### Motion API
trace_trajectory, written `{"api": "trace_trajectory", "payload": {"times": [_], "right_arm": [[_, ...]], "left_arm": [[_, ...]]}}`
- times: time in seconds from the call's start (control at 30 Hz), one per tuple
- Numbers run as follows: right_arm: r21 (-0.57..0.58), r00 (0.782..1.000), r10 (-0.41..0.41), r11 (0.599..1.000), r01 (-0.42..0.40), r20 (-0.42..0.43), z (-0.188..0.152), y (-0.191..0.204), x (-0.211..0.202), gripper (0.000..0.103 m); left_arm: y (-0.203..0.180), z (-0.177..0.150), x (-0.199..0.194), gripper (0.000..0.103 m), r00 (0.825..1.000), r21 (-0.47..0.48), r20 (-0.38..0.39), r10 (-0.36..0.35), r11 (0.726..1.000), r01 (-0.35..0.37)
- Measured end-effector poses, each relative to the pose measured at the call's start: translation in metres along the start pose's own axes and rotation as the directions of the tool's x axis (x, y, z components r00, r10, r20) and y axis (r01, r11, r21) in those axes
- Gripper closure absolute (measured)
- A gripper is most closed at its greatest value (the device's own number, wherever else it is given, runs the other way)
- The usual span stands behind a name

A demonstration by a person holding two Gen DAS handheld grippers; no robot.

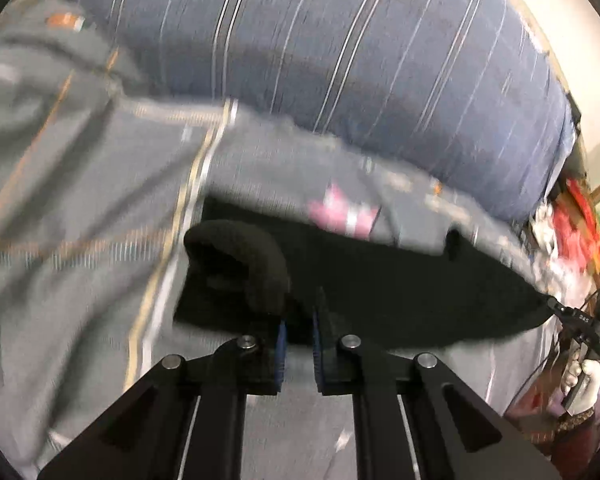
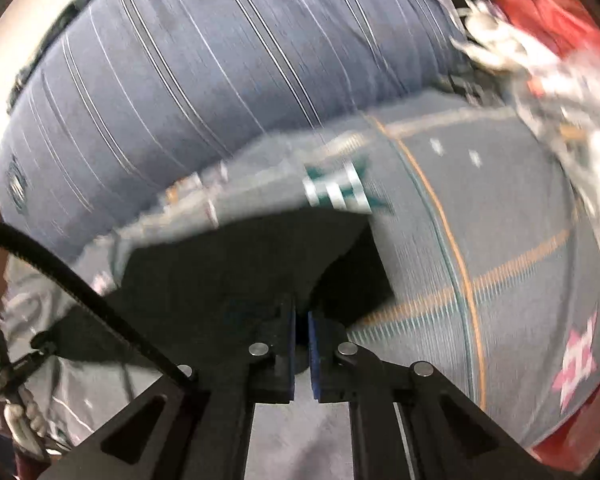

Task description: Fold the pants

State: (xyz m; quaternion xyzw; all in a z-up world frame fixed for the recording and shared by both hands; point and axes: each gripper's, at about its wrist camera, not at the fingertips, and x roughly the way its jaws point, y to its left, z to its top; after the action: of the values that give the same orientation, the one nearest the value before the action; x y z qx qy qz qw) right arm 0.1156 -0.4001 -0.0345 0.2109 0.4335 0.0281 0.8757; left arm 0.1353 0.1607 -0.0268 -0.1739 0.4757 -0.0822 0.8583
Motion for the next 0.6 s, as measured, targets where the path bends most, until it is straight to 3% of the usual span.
{"api": "trace_trajectory", "payload": {"times": [0.17,0.3,0.4,0.5,0.53,0.6], "right_arm": [[0.011,0.991,0.052,0.999,-0.053,0.121,0.062,0.026,-0.021,0.098],[0.007,0.978,0.095,0.995,-0.098,0.187,0.066,0.033,-0.036,0.098],[0.038,0.991,0.068,0.997,-0.073,0.119,0.041,0.013,-0.013,0.098],[0.116,0.999,0.035,0.993,-0.037,0.018,0.003,-0.025,0.023,0.098],[0.144,1.000,0.026,0.989,-0.024,-0.013,-0.010,-0.038,0.035,0.098],[0.192,0.998,0.026,0.981,-0.016,-0.050,-0.031,-0.057,0.051,0.098]], "left_arm": [[-0.025,0.060,-0.025,0.093,0.989,0.020,0.141,-0.036,0.999,0.034],[-0.022,0.057,-0.029,0.093,0.986,0.029,0.163,-0.041,0.999,0.037],[0.000,0.032,0.001,0.093,0.998,-0.009,0.066,-0.002,1.000,0.003],[0.036,-0.010,0.044,0.093,0.997,-0.089,-0.067,0.042,0.995,-0.048],[0.044,-0.020,0.051,0.092,0.996,-0.106,-0.082,0.033,0.994,-0.041],[0.049,-0.028,0.044,0.090,1.000,-0.100,-0.008,-0.005,0.995,0.004]]}}
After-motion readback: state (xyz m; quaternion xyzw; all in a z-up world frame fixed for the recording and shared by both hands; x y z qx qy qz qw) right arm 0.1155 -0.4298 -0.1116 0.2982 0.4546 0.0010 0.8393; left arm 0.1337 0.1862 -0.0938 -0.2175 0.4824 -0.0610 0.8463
